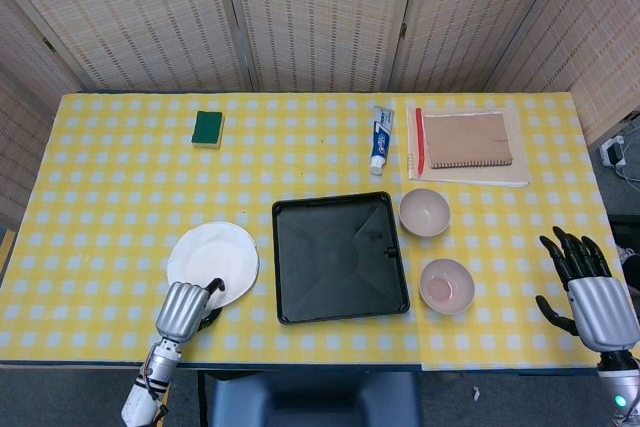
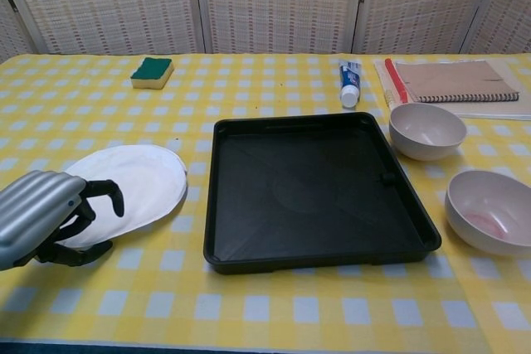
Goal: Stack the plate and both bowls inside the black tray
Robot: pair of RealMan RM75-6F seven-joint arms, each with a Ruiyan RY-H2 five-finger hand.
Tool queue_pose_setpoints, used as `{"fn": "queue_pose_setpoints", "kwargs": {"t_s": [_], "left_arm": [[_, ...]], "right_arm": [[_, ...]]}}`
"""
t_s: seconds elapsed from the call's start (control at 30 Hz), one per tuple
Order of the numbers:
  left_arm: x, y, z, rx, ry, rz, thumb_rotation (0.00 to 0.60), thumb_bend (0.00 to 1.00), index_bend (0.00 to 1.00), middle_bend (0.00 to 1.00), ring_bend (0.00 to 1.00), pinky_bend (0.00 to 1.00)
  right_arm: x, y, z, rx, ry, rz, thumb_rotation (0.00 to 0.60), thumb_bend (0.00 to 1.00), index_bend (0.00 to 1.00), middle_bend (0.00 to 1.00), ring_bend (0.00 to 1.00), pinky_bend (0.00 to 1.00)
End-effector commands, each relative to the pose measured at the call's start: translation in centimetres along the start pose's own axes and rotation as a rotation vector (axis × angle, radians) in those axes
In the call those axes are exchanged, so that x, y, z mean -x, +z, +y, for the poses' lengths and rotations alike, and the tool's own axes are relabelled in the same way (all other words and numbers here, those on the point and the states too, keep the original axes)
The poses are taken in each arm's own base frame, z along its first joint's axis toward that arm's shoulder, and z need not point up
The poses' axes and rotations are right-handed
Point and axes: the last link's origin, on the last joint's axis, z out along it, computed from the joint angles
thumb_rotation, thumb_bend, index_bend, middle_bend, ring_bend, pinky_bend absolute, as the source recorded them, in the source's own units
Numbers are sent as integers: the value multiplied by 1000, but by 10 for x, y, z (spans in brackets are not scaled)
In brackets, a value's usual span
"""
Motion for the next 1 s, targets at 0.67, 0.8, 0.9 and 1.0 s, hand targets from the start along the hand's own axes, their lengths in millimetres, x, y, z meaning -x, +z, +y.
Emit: {"fn": "queue_pose_setpoints", "kwargs": {"t_s": [0.67,0.8,0.9,1.0], "left_arm": [[-24,1,-16,-10,68,233,600,481,654,1000,1000,1000],[-39,-1,-16,-8,65,301,600,483,657,1000,1000,1000],[-48,-2,-16,-8,64,342,600,483,657,1000,1000,1000],[-58,-2,-13,-3,55,386,600,482,659,1000,1000,1000]], "right_arm": [[7,2,-6,-57,6,-68,600,343,0,0,0,0],[8,0,-8,-63,0,-79,600,344,0,0,0,0],[8,-2,-9,-66,0,-81,600,344,0,0,0,0],[8,-2,-9,-68,-1,-79,600,344,0,0,0,0]]}}
